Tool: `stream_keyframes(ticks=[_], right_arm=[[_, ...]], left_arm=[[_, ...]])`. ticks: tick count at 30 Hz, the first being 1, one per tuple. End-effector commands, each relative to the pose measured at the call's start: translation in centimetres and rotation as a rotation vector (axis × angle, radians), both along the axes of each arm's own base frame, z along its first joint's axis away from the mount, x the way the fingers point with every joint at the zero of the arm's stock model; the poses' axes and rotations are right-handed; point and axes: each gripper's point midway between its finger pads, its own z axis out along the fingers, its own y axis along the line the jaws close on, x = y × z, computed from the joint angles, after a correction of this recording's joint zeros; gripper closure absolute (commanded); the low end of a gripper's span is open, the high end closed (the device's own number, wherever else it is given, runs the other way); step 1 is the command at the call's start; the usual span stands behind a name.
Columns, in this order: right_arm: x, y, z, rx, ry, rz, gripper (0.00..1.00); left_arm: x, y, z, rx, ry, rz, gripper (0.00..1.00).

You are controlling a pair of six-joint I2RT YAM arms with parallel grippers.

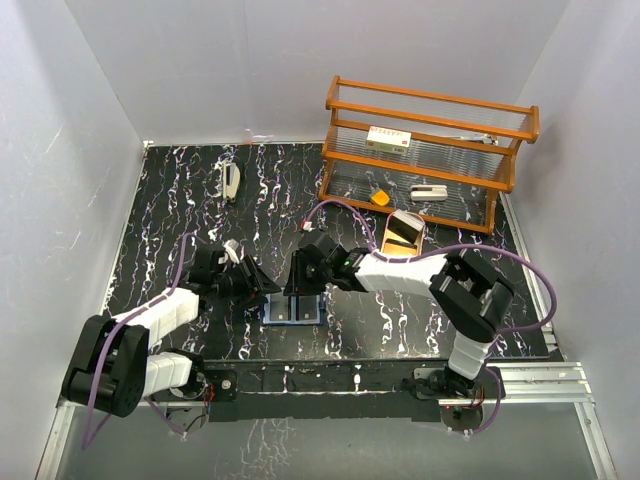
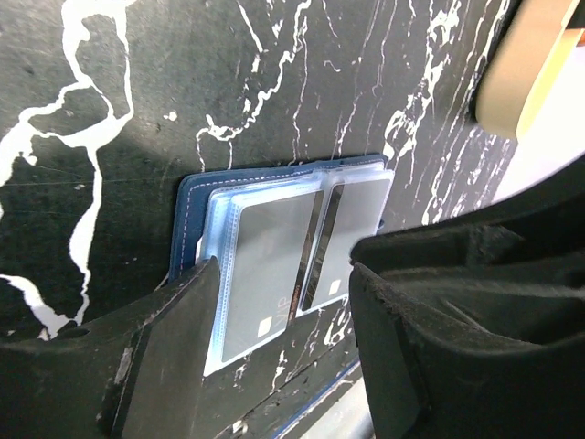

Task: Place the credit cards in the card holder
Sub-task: Turn over the card slot in the card holder.

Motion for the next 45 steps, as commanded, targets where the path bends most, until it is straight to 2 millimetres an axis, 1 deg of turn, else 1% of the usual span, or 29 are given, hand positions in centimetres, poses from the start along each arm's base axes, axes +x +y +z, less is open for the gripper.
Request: stream_keyframes(ticks=[1, 7, 11, 16, 22, 24, 27, 30, 33, 40, 45], right_arm=[[1.3, 1.0, 0.5, -0.015, -0.035, -0.018, 0.76], [1.3, 0.0, -0.8, -0.078, -0.045, -0.014, 0.79], [1.0, 0.0, -1.4, -0.079, -0.033, -0.001, 0.8], [0.6, 0.3, -2.3, -0.077, -0.011, 0.019, 0.81], [0.2, 0.0, -3.4, -0.106, 0.006, 0.034, 0.85], [0.1, -0.3, -3.8, -0.124, 0.015, 0.036, 0.88], [-0.1, -0.9, -4.5, -0.157, 0.022, 0.033, 0.96], [-0.1, -1.6, -5.0, -0.199, 0.017, 0.023, 1.0], [-0.2, -2.1, -5.4, -0.227, 0.013, 0.018, 1.0], [-0.4, -1.9, -5.7, -0.224, 0.012, 0.028, 1.0], [-0.5, -1.9, -5.9, -0.222, 0.017, 0.032, 1.0]], left_arm=[[-1.1, -0.6, -0.1, -0.056, 0.028, -0.017, 0.43], [-0.7, -0.3, 0.4, -0.039, 0.012, -0.001, 0.43], [-0.6, -0.4, 0.6, -0.045, 0.01, 0.001, 0.43], [-0.7, -0.3, 0.4, -0.043, 0.017, -0.001, 0.43], [-0.9, -0.3, 0.1, -0.044, 0.023, -0.001, 0.43], [-0.8, -0.4, 0.3, -0.05, 0.019, -0.003, 0.43], [-0.7, -0.5, 0.5, -0.057, 0.015, -0.006, 0.43], [-0.7, -0.6, 0.7, -0.059, 0.013, -0.008, 0.43], [-0.7, -0.6, 0.7, -0.062, 0.015, -0.011, 0.43], [-0.6, -1.3, 1.4, -0.119, 0.001, -0.022, 0.44], [-0.5, -1.0, 1.7, -0.088, -0.006, -0.018, 0.44]])
